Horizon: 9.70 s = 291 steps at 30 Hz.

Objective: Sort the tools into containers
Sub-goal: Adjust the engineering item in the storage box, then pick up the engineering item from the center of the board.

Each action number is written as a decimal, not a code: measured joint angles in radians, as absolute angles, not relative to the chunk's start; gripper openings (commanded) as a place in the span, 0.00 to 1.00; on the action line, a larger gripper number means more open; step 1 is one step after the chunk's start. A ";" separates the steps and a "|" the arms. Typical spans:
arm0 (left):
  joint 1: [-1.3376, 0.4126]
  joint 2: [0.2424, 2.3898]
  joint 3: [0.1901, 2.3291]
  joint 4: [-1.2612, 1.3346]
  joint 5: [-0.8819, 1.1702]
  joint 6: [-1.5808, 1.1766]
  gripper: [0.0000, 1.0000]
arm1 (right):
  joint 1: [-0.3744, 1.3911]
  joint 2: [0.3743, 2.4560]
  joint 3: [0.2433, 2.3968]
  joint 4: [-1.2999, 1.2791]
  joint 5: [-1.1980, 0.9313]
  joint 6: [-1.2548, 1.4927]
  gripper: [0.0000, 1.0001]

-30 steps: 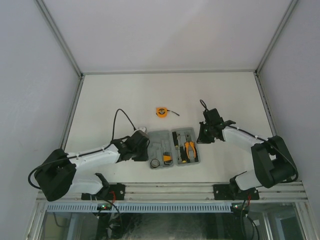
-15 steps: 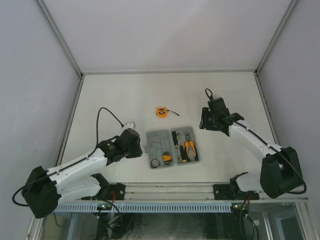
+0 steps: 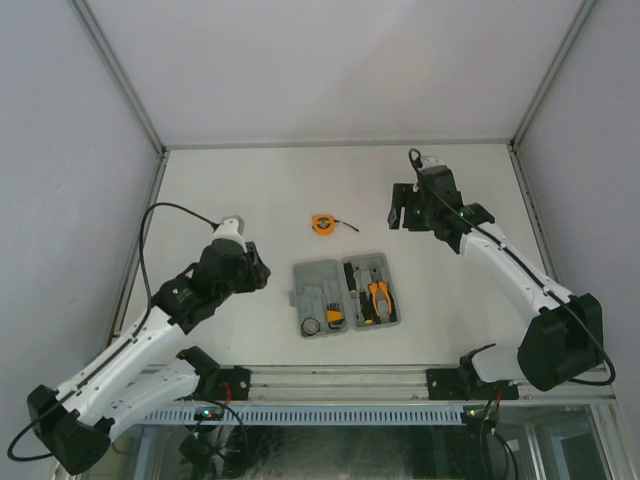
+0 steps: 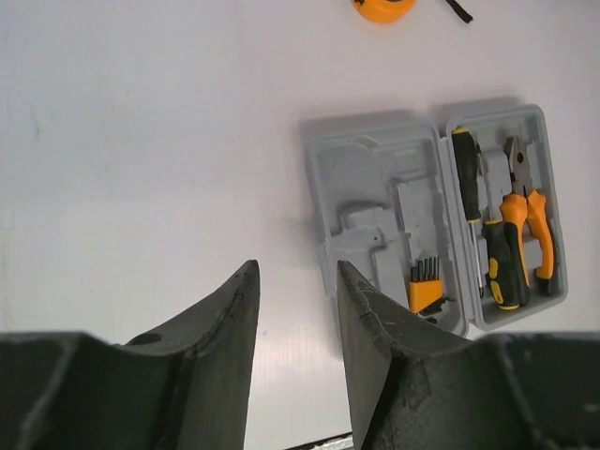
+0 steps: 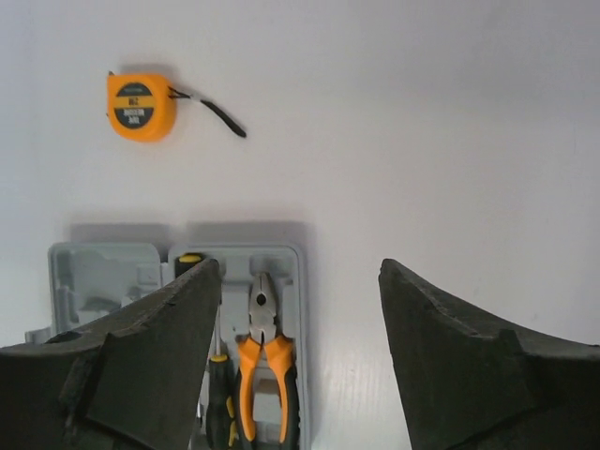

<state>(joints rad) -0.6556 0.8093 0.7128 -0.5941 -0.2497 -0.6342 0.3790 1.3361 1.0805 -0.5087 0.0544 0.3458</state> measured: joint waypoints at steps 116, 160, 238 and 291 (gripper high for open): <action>-0.242 0.805 0.785 -0.706 -0.123 -0.451 0.56 | 0.706 2.166 1.789 -0.643 0.082 0.459 0.71; -0.239 0.810 0.785 -0.706 -0.119 -0.451 0.55 | 0.668 2.289 1.882 -0.775 0.147 0.480 0.71; -0.813 1.026 0.932 -0.216 0.247 -0.512 0.64 | 1.024 0.811 0.583 0.008 -0.070 -0.463 0.18; -0.828 0.985 0.902 -0.196 0.080 -0.515 0.00 | 1.076 0.829 0.693 -0.022 0.215 0.004 0.88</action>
<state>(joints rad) -0.8280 0.9852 0.9016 -0.1955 0.0795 -0.5148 1.0760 0.8291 0.6933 -0.0216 0.2153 0.0036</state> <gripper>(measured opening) 0.289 0.901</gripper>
